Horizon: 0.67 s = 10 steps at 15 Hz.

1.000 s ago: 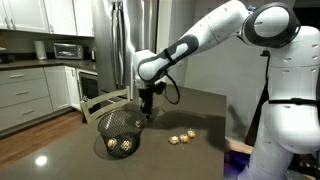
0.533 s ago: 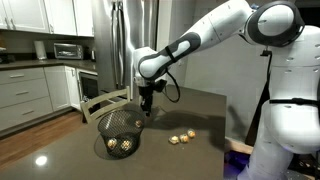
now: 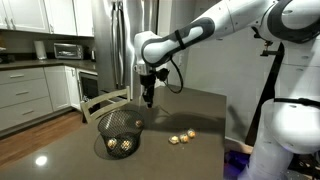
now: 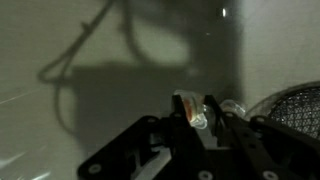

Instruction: Pick up the all candy from the table and put them in the black basket.

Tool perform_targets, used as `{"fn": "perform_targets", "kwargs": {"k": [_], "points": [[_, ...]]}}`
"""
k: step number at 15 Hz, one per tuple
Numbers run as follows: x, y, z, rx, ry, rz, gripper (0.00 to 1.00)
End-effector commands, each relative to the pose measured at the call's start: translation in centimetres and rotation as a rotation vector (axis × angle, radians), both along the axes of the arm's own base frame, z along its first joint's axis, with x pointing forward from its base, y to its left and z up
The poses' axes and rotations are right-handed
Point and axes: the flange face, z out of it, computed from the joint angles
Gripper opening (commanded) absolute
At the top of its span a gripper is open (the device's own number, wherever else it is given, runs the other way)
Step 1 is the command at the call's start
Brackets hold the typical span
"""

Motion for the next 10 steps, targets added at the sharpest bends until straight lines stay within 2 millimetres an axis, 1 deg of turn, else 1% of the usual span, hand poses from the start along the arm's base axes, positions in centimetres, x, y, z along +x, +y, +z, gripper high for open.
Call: {"fn": "perform_targets", "kwargs": {"k": [1, 2, 5, 8, 10], "points": [[-2.4, 1.8, 3.7, -0.033, -0.024, 0.046, 0.09], [-2.9, 2.4, 4.6, -0.035, -0.039, 0.062, 0.09], [-4.0, 4.4, 6.8, -0.037, -0.071, 0.107, 0.09], [-4.9, 6.5, 7.9, -0.021, -0.099, 0.155, 0.09], [-5.2, 8.0, 8.0, -0.004, -0.12, 0.192, 0.09]]}}
